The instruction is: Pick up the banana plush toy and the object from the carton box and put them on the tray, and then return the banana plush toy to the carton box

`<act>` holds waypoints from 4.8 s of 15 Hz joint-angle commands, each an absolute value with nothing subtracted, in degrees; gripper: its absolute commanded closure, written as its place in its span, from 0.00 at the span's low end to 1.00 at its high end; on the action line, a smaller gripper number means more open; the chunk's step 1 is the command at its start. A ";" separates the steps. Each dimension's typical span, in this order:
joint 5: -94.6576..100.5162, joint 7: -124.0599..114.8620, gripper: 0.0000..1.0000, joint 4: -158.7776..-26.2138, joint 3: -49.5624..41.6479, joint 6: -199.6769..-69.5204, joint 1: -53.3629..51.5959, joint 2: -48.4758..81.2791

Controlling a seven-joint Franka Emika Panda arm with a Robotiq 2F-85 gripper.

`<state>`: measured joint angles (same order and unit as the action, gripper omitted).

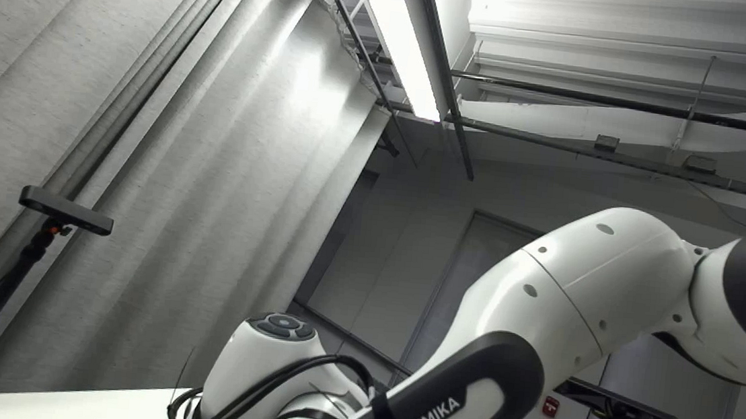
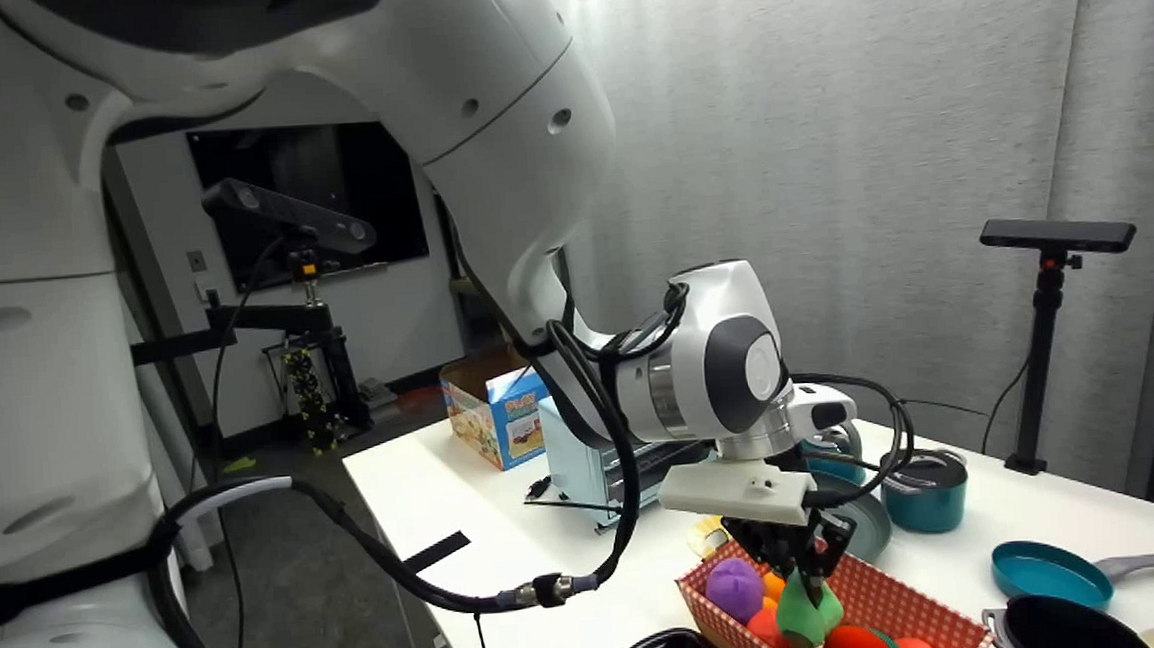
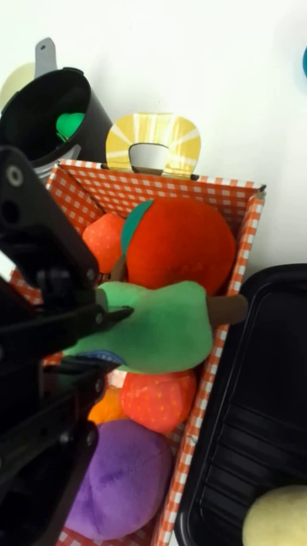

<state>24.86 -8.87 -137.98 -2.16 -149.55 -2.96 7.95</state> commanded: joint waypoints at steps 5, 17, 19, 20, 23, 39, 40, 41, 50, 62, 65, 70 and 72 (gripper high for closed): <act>27.12 -13.87 0.96 -146.13 -1.73 -150.14 -2.83 0.76; 14.44 -11.46 0.96 -149.35 0.69 -145.16 -2.87 -1.46; 13.35 -12.91 0.96 -149.28 0.99 -143.83 -2.85 -1.68; 14.37 -15.13 0.96 -149.24 0.94 -143.47 -2.79 -1.84; 15.33 -19.11 0.96 -149.12 1.02 -141.50 -2.73 -2.41; 14.64 -21.34 0.00 -149.23 1.45 -140.16 -2.59 -3.22; 13.89 -20.13 0.00 -149.34 1.47 -141.01 -2.63 -3.18; 15.18 -20.81 0.00 -147.89 1.37 -139.70 -2.44 -1.03; 15.18 -20.79 0.00 -147.89 1.49 -140.17 -2.47 -1.04; 14.89 -20.41 0.00 -150.17 2.06 -142.53 -2.81 -5.24; 12.64 -18.78 0.00 -151.45 2.97 -143.33 -3.23 -6.02; 4.99 -15.87 0.00 -153.87 5.18 -142.63 -4.49 -5.08; 1.82 -13.81 0.00 -154.53 5.83 -143.34 -5.17 -4.45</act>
<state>6.64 -16.95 -152.53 5.27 -142.09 -3.91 -3.59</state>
